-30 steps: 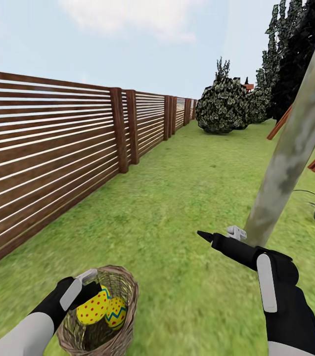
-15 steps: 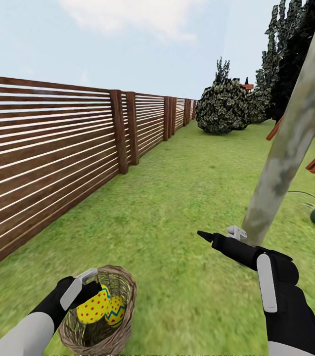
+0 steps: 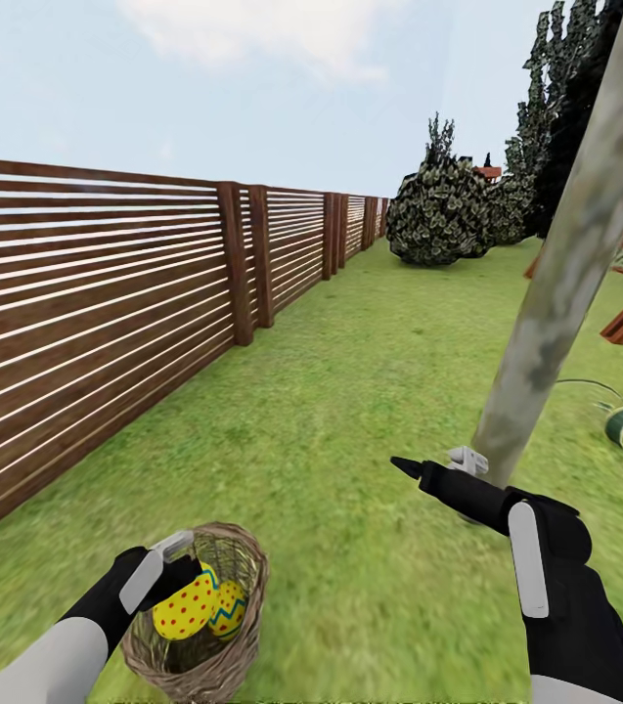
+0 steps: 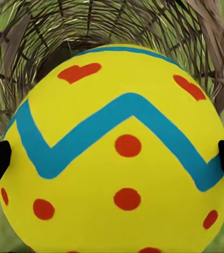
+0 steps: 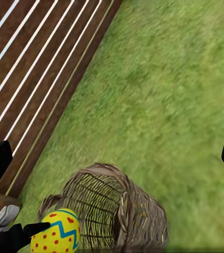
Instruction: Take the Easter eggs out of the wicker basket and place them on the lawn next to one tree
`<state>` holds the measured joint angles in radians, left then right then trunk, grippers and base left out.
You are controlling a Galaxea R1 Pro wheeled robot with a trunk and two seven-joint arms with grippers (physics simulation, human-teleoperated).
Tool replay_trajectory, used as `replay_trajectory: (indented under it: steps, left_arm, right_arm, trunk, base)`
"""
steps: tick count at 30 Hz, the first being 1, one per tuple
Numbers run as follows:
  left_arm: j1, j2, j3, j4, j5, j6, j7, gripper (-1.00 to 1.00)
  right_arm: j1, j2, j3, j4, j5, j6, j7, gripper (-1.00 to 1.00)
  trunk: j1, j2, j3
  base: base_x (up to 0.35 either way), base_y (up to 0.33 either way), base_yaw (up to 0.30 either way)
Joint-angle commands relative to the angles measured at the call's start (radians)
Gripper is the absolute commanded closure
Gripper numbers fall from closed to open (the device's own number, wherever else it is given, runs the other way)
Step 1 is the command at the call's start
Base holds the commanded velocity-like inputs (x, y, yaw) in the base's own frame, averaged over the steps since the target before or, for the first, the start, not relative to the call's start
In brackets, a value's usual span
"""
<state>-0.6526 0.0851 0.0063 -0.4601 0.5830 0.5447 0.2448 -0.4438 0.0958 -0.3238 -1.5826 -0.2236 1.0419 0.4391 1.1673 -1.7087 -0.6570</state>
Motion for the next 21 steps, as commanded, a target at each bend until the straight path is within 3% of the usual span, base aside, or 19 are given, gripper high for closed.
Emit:
replay_trajectory:
  steps: [1, 13, 21]
  left_arm:
    - [0.000, 0.000, 0.001, -0.003, 0.010, 0.004, 0.007, 1.00]
    - [0.001, 0.000, -0.004, -0.008, 0.011, 0.002, 0.007, 1.00]
    - [0.001, -0.002, -0.005, -0.139, 0.011, 0.006, 0.008, 1.00]
  right_arm:
    - [-0.001, 0.001, -0.003, 0.000, 0.003, 0.005, 0.006, -1.00]
    - [-0.001, -0.001, -0.002, 0.000, 0.001, 0.005, 0.006, -1.00]
    - [-0.001, -0.001, -0.002, 0.000, 0.001, 0.005, 0.006, -1.00]
  trunk:
    - [-0.004, 0.007, 0.002]
    - [-0.050, 0.091, 0.040]
    - [-0.081, 0.147, 0.065]
  base:
    - [-0.170, -0.087, 0.000]
    - [-0.066, -0.030, 0.000]
    - [0.000, 0.000, 0.000]
